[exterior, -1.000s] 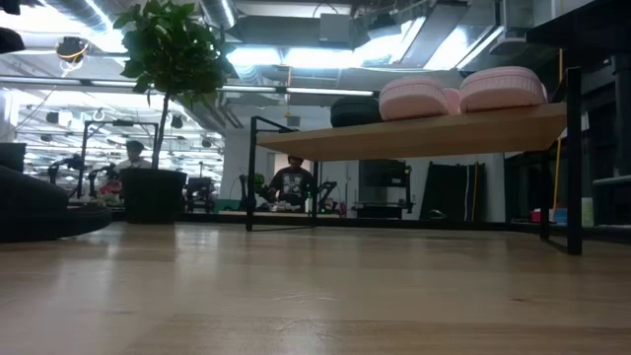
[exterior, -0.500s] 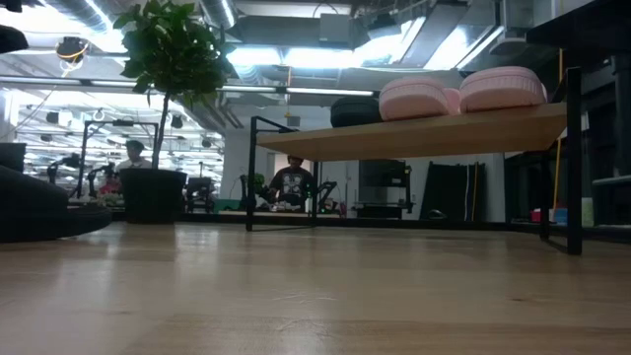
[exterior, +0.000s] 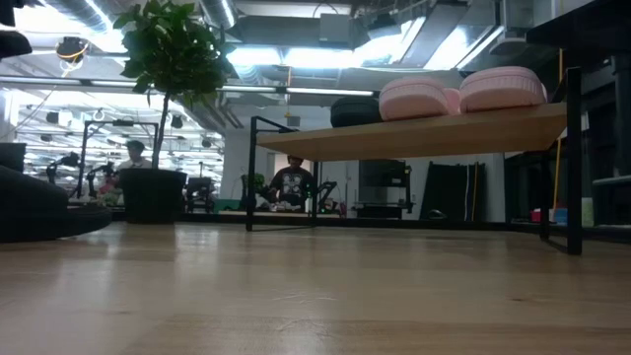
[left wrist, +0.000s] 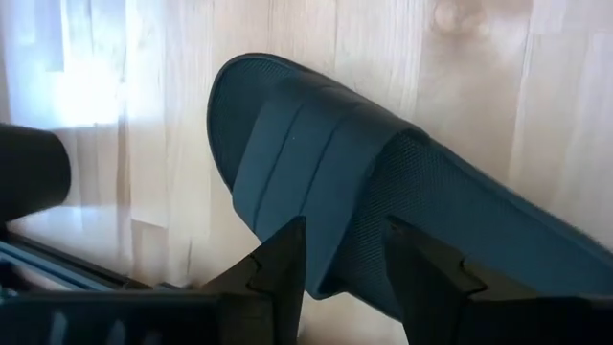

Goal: Pick and place slides into the shelf
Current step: Put the black slide on the shelf

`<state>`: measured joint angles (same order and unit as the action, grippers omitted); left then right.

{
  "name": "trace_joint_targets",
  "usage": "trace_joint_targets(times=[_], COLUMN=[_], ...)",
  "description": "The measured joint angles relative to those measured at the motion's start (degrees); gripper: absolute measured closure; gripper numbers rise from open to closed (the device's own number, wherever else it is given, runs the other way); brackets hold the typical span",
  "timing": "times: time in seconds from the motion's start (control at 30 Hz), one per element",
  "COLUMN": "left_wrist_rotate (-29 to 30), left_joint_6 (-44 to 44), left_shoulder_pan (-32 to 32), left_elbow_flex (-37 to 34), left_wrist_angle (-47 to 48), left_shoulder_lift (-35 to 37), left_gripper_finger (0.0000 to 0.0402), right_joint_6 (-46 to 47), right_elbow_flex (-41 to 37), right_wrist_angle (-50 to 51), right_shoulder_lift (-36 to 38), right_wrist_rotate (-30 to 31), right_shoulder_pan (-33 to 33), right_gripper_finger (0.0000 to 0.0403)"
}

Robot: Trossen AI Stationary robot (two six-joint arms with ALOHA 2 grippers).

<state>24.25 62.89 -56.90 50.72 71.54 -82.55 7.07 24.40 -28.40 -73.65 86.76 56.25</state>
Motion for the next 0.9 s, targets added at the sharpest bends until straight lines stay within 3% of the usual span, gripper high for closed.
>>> trace_joint_targets(times=[0.9], left_wrist_rotate=[0.8], left_joint_6=[-3.6], left_shoulder_pan=[2.1], left_elbow_flex=[0.0], left_wrist_angle=[2.4], left_shoulder_lift=[-7.4], left_gripper_finger=[0.0271], right_joint_6=[0.0], right_elbow_flex=[0.0], right_wrist_angle=[0.0], right_shoulder_lift=[0.0], right_wrist_rotate=[0.0], right_shoulder_pan=[0.0], right_gripper_finger=[0.0399])
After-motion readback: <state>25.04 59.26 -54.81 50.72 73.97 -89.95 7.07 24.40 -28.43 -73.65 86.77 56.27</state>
